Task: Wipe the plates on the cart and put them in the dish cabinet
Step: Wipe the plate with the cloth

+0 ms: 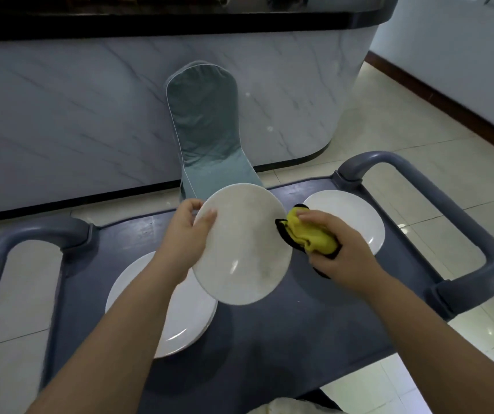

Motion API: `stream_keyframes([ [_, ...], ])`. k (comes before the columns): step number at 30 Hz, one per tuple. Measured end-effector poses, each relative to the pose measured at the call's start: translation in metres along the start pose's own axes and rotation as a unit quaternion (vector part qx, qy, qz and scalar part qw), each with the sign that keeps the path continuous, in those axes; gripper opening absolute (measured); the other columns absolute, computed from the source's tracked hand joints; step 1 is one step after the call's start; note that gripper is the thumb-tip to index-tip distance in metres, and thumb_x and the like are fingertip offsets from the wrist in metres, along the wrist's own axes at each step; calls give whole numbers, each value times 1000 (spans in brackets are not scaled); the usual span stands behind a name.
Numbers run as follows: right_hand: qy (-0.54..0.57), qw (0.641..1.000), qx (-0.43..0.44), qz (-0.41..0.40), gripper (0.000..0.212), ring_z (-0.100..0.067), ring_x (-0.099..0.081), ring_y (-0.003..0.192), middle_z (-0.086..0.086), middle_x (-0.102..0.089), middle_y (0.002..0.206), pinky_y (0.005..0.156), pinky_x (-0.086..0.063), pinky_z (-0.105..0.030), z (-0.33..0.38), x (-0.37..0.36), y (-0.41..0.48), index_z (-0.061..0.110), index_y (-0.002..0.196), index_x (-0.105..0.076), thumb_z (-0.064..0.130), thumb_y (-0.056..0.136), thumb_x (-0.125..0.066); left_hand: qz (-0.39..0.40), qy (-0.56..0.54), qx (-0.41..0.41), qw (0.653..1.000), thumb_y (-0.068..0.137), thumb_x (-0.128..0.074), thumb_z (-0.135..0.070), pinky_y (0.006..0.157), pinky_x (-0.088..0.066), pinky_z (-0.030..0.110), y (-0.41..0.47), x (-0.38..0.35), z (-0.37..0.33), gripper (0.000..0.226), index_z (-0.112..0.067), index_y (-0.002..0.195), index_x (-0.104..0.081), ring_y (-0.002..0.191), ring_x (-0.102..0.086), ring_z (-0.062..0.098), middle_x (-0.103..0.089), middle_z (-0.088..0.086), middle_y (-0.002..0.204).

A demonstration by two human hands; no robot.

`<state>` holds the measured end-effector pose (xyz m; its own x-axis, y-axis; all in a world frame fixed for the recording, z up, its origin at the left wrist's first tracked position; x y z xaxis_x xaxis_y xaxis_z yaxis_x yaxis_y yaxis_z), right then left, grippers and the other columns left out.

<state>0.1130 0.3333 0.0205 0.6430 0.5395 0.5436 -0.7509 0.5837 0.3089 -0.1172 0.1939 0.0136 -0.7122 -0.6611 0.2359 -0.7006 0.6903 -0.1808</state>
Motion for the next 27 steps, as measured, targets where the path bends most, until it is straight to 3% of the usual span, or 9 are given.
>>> stream_keyframes([
  [3, 3, 1000, 18, 7, 62, -2, -57, 108, 21, -57, 121, 84, -43, -11, 21, -1, 8, 30, 127, -56, 7, 71, -68, 8, 171, -127, 977, 98, -53, -33, 55, -35, 18, -6, -11, -35, 9, -24, 97, -54, 75, -53, 1, -61, -11, 90],
  [6, 2, 999, 41, 6, 63, -1, -56, 108, 25, -55, 123, 84, -42, -10, 31, -5, 11, 31, 128, -54, 8, 71, -70, 32, 269, -227, 935, 97, -54, -34, 57, -43, 32, -13, -29, -42, 10, -25, 92, -53, 74, -58, 16, -65, -3, 84],
  [9, -14, 998, 56, -12, 62, 5, -54, 112, 33, -52, 127, 86, -40, -9, 36, -3, 15, 24, 127, -54, 5, 71, -72, 36, 313, -354, 881, 94, -48, -40, 52, -45, 36, -18, -39, -38, 13, -27, 91, -48, 67, -59, 31, -68, 4, 75],
  [12, -12, 998, 50, -35, 58, 4, -54, 117, 21, -56, 133, 91, -41, -10, 40, 10, 23, 18, 123, -58, -4, 73, -78, 37, 336, -441, 832, 90, -43, -41, 44, -34, 26, -26, -43, -38, 16, -25, 88, -45, 52, -54, 30, -59, 3, 59],
  [14, -36, 998, 53, -17, 53, 5, -56, 112, 22, -61, 126, 88, -41, -8, 45, 17, 28, 17, 118, -63, -4, 72, -81, 27, 341, -463, 817, 90, -45, -39, 45, -28, 22, -31, -43, -39, 15, -24, 85, -48, 49, -52, 27, -56, 0, 55],
  [18, -71, 995, 68, 5, 52, 10, -56, 105, 18, -62, 121, 84, -39, -4, 53, 20, 31, 15, 118, -65, -2, 72, -82, -7, 320, -444, 837, 87, -48, -43, 45, -22, 21, -28, -37, -42, 24, -22, 82, -59, 51, -54, 26, -59, -2, 57],
  [22, -41, 996, 77, -16, 55, -3, -47, 129, 4, -52, 142, 103, -38, -17, 53, 2, 28, 11, 130, -56, -1, 79, -74, -12, 318, -467, 825, 87, -49, -43, 48, -25, 20, -31, -41, -49, 31, -17, 79, -63, 49, -56, 24, -60, -2, 55],
  [27, -100, 988, 83, -88, 56, -12, -35, 139, -4, -39, 151, 113, -28, -20, 53, -21, 21, 9, 141, -47, 23, 88, -59, -33, 326, -454, 829, 88, -48, -42, 46, -22, 21, -33, -38, -51, 32, -14, 75, -57, 43, -49, 26, -54, 0, 49],
])
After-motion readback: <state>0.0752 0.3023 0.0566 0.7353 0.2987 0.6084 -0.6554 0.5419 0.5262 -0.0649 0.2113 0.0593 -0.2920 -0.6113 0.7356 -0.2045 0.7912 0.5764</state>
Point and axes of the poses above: each hand's wrist, its own y-axis towards the middle knuckle, its own x-axis out of the back of the hand, z = x × y, the point moved 6 cm from there along y, towards the middle knuckle
